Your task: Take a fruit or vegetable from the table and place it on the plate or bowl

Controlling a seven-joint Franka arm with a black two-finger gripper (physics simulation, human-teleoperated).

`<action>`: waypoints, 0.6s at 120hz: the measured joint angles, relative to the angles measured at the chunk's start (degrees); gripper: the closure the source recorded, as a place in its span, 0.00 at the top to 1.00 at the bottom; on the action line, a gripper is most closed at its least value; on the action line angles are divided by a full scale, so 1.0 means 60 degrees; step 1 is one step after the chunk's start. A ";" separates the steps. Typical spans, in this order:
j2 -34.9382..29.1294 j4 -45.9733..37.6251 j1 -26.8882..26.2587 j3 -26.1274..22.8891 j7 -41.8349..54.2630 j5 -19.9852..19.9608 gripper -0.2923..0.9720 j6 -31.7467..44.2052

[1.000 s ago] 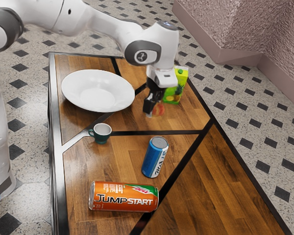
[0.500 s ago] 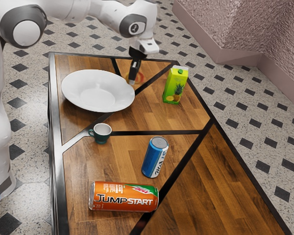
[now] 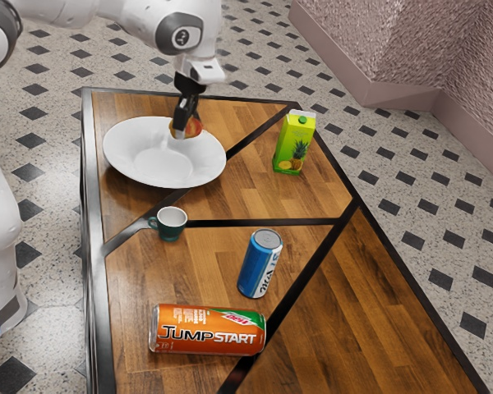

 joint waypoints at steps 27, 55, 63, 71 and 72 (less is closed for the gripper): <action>-0.0232 -0.0359 0.0053 0.0205 0.0182 0.0150 0.49 -0.0028; -0.0308 -0.0367 0.0020 0.0180 0.0302 0.0158 0.68 -0.0150; -0.0241 -0.0330 0.0053 0.0173 0.0323 0.0131 0.71 -0.0147; 0.0105 -0.0115 0.0054 0.0126 0.0351 -0.0072 0.73 -0.0202; 0.0187 -0.0029 0.0032 0.0098 0.0358 -0.0096 0.74 -0.0220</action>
